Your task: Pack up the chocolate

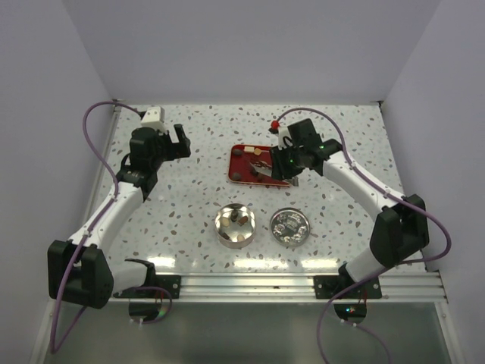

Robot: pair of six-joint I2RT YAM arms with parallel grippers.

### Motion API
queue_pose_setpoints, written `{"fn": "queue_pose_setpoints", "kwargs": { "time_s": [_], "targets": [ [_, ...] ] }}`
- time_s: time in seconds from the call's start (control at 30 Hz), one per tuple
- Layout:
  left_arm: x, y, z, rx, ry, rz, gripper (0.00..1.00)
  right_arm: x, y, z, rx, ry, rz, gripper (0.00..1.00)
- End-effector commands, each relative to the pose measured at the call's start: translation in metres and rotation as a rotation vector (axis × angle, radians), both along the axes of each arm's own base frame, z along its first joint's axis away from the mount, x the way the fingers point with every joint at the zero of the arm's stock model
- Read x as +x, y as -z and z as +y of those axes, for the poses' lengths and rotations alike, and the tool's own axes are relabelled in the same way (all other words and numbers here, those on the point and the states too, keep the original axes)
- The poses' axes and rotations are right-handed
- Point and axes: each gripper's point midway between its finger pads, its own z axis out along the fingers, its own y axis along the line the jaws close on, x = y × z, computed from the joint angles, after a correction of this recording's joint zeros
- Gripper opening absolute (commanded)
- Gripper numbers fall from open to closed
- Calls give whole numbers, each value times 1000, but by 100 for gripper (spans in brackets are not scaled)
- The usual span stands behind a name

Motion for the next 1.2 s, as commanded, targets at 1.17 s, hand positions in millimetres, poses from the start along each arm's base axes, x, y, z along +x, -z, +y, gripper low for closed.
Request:
{"fn": "queue_pose_setpoints", "kwargs": {
  "time_s": [1.17],
  "targets": [
    [8, -12, 0, -23, -8, -34, 100, -7, 10, -22, -116, -45, -8, 40]
  ]
}}
